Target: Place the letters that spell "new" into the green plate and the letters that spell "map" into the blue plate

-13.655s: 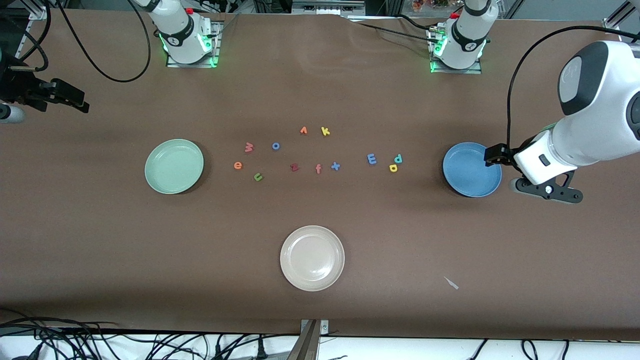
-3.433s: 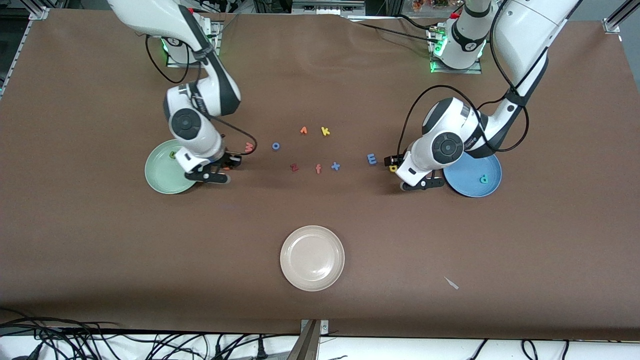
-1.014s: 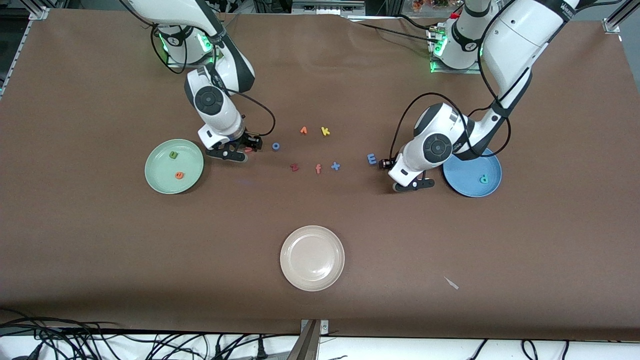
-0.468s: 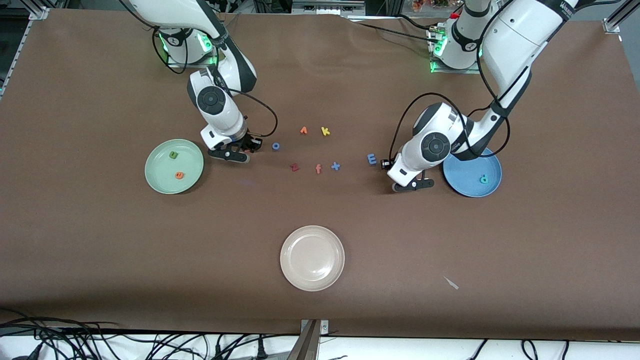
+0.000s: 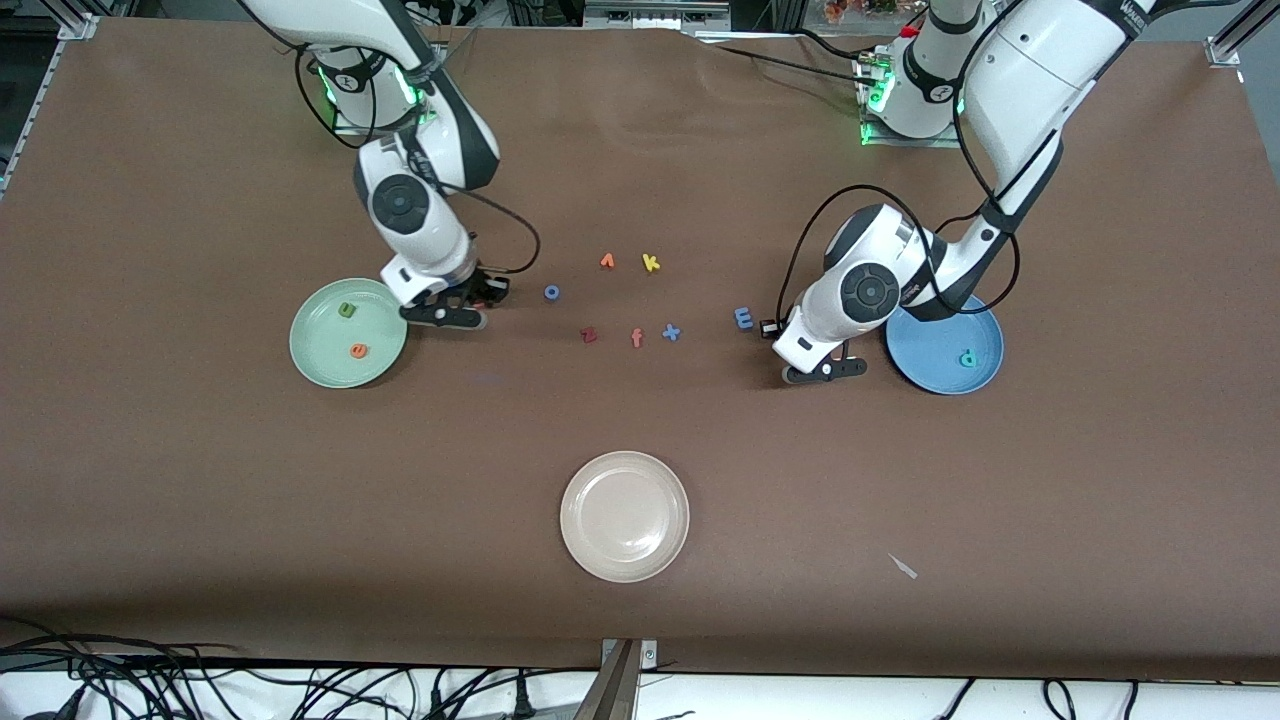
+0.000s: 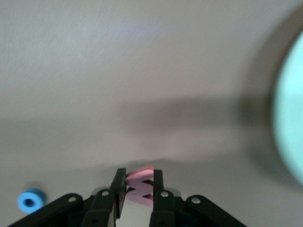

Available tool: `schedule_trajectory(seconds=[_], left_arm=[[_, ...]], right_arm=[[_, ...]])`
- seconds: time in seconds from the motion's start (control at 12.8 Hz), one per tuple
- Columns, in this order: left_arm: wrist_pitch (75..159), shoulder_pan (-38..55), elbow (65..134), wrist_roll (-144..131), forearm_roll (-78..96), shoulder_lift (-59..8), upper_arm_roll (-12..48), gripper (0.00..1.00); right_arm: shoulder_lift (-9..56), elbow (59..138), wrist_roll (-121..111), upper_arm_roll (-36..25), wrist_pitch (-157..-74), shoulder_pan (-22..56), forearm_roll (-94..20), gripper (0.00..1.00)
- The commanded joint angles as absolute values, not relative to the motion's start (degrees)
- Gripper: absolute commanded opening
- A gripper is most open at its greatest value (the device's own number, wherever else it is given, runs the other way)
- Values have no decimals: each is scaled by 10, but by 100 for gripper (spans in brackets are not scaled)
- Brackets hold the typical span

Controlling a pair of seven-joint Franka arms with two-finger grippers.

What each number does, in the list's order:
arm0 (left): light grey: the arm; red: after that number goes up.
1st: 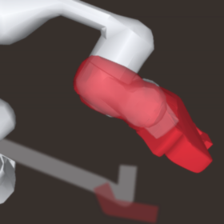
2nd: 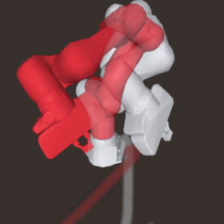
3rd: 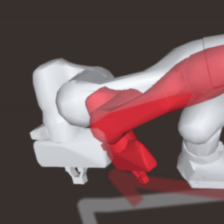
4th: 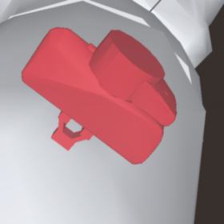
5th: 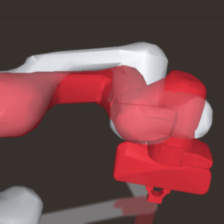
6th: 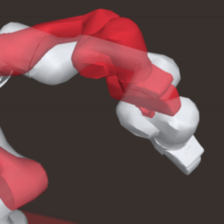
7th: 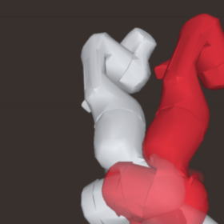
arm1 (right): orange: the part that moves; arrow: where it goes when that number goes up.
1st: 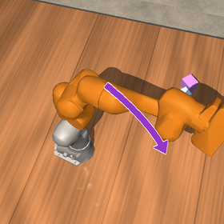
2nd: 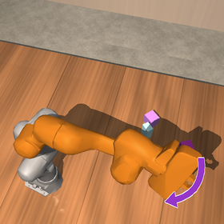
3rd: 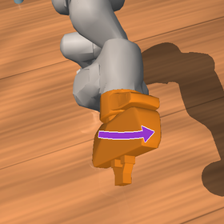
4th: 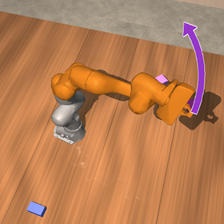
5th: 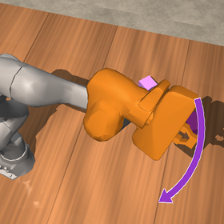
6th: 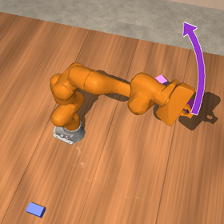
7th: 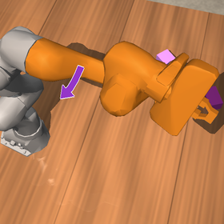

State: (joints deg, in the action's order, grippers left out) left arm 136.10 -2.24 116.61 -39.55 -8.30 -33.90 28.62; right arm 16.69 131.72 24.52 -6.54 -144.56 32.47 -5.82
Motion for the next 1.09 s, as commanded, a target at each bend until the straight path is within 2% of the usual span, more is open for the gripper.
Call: schedule_trajectory(seconds=[0.0,0.16,0.39,0.55,0.62,0.7,0.78,1.01], left_arm=[[1357,-23,1167,-403,-99,-338,279,12],[1287,-27,1140,-399,-100,-324,280,10],[1134,-37,1075,-352,-100,-307,280,10],[1109,-66,1069,-306,-100,-289,282,10],[1097,-82,1069,-268,-100,-280,282,10],[1083,-101,1068,-232,-100,-276,280,10],[1081,-121,1069,-195,-100,-272,280,10],[1081,-168,1068,-112,-102,-272,277,10]], right_arm=[[138,1307,142,-116,-1392,323,-62,17],[141,1302,56,-165,-1390,323,-62,18],[154,1301,-7,-195,-1390,311,-62,19],[176,1303,-11,-202,-1399,300,-63,19],[177,1305,-11,-202,-1398,300,-64,30],[180,1306,-11,-202,-1398,297,-64,70],[179,1304,-10,-202,-1395,294,-64,100],[160,1278,-10,-203,-1362,294,-64,100]])
